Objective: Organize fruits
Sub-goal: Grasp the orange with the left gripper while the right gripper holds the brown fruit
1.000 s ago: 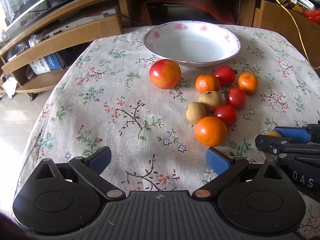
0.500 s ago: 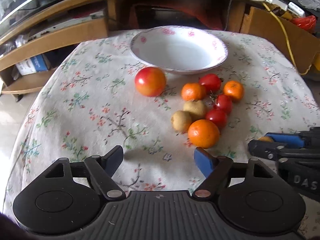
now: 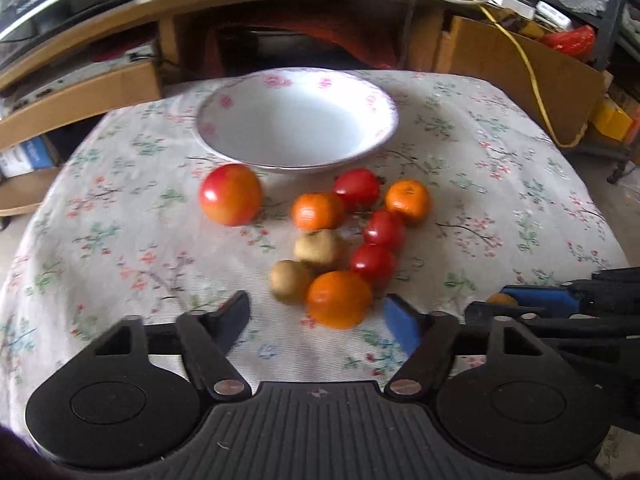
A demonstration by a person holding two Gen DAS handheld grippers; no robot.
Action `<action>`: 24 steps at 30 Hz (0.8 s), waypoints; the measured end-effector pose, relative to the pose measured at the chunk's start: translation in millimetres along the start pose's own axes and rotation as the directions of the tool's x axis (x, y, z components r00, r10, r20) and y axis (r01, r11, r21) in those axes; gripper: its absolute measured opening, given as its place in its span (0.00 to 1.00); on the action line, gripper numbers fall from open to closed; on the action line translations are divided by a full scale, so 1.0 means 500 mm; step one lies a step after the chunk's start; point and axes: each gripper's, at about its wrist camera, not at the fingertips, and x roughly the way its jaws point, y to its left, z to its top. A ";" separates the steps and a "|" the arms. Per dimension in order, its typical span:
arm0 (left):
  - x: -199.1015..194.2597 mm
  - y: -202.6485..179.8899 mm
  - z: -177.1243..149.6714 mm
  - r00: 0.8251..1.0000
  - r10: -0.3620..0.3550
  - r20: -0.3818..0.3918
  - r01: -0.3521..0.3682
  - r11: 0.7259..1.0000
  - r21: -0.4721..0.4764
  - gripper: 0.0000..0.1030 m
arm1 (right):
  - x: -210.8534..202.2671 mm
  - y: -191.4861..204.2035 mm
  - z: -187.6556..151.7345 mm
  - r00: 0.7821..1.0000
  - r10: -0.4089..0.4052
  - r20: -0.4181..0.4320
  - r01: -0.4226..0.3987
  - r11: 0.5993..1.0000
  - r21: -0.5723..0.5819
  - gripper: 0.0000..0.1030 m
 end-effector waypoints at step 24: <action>0.013 -0.016 0.004 1.000 0.014 -0.012 -0.013 1.000 0.027 0.57 | -0.014 -0.017 -0.007 1.000 0.014 -0.010 -0.014 0.999 0.029 0.18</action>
